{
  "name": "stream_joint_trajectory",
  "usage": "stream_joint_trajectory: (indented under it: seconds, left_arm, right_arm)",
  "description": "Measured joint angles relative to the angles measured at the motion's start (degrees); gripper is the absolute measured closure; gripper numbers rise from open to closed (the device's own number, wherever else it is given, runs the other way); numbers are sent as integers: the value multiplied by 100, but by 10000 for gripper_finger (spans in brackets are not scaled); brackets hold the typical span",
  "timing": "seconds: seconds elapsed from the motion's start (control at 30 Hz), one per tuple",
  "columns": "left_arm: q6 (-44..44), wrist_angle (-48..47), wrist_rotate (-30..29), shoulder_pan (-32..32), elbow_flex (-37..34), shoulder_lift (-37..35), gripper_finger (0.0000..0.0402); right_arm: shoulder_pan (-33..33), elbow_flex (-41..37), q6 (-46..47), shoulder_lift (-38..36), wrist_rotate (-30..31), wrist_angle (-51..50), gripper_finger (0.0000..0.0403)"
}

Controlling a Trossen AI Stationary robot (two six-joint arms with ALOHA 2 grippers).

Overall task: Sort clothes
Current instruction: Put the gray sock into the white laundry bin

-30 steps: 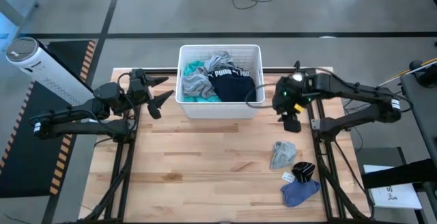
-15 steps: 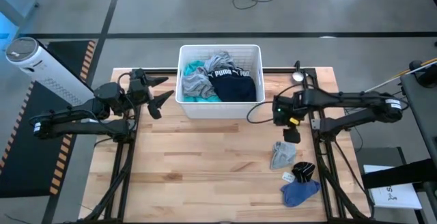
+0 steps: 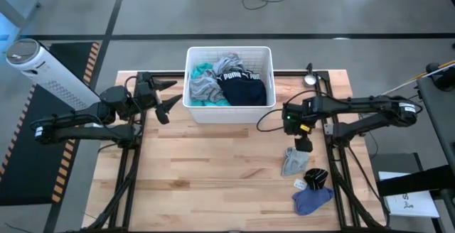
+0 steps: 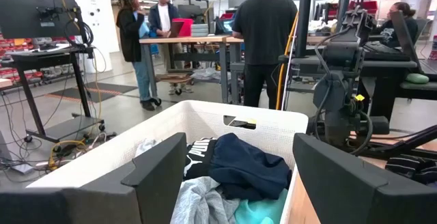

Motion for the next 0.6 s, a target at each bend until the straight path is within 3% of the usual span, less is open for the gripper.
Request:
stream_joint_trajectory:
  seconds: [0.2, 0.6]
  left_arm:
    - [11, -7, 2, -2, 0, 5, 143]
    - [14, -5, 2, -2, 0, 5, 143]
  right_arm:
    - [66, -72, 53, 252, -857, 335, 159]
    - [436, -133, 88, 1283, -800, 665, 187]
